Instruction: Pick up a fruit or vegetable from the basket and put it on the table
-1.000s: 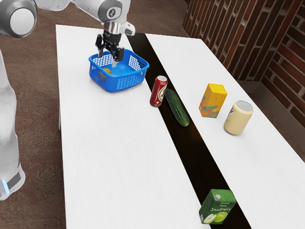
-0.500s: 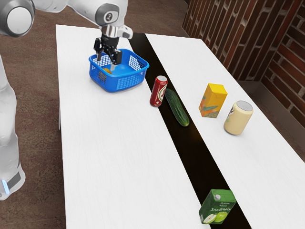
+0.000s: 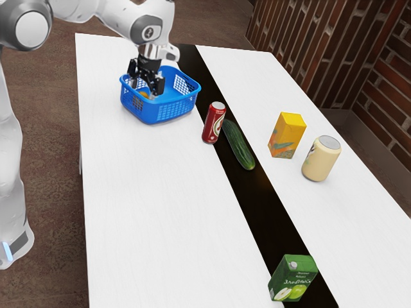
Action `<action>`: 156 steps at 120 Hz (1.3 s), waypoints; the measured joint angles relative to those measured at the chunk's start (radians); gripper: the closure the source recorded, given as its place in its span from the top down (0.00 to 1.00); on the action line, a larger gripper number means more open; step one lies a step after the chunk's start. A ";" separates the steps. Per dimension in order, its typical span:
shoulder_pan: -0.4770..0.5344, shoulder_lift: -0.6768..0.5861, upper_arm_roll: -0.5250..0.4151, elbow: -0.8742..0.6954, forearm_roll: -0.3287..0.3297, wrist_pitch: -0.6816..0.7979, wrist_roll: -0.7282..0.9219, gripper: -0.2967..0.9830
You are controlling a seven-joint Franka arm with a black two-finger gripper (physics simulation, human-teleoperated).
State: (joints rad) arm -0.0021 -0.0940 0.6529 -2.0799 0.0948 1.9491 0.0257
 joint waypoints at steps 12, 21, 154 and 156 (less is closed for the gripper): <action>-0.007 0.011 -0.001 -0.009 -0.008 0.013 -0.001 0.93; -0.011 0.018 -0.002 -0.011 -0.014 0.021 0.000 0.98; -0.093 0.028 -0.008 0.248 0.015 0.042 0.005 0.45; -0.099 0.030 -0.009 0.260 0.015 0.037 0.007 0.45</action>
State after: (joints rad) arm -0.1013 -0.0640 0.6440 -1.8196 0.1101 1.9863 0.0329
